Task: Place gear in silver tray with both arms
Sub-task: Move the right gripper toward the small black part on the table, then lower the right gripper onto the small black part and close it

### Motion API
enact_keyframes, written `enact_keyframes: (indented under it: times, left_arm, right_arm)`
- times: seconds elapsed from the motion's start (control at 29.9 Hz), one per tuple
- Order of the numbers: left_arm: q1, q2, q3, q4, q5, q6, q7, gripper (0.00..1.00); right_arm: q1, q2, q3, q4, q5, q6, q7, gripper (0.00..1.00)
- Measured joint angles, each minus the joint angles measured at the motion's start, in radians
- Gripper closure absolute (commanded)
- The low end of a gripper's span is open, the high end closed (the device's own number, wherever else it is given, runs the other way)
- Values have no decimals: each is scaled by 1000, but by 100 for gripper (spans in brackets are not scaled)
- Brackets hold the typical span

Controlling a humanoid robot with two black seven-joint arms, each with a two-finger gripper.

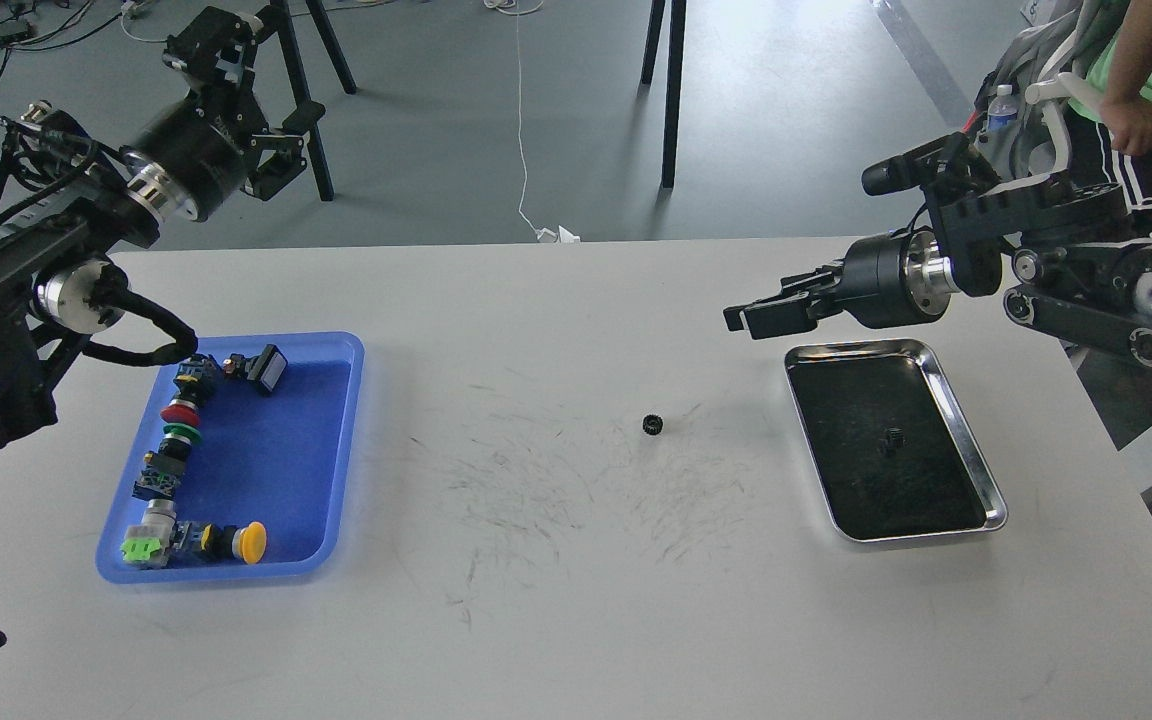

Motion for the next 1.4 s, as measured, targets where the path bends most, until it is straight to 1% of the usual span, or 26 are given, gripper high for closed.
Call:
enact_keyframes:
  times: [0.2,0.67,0.74,0.87,0.94,1.04,1.1,1.17,1.34,1.4]
  left_arm:
    - [17,7,-1,-32,2,-1,0,1]
    - [21,-15,-7,-30,-1,-1,0,1]
    - [22,-15,-7,-30,-1,-1,0,1]
    - [22,-15,-7,-30,-1,-1,0,1]
    - [23,-15,-6,-30,-1,-1,0,1]
    - [24,-15,-6,-28,-1,-1,0,1]
    - [25,-14,-6,-23,-1,-1,0,1]
    - [27,-13,-6,-20,-1,-1,0,1]
    - [34,-13,-6,-19,-2,-1,0,1]
    - [34,-14,-6,-19,-2,-1,0,1]
  right_arm:
    - [16,102,-52,-25,-83,-1,0,6]
    - [1,347,-201,-186,-88,-6,0,7]
    - [-11,378,-216,-204,-88,-8,0,10]
    - [-30,418,-234,-220,-88,-10,0,10]
    - [-37,433,-241,-227,-88,-10,0,14]
    - [-46,449,-246,-231,-88,-10,0,16]
    - [-52,454,-252,-233,-88,-10,0,21]
    - [-61,459,-261,-244,-88,-10,0,22]
    - [-90,473,-266,-284,-88,-10,0,33]
    - [-94,475,-266,-290,-88,-10,0,33]
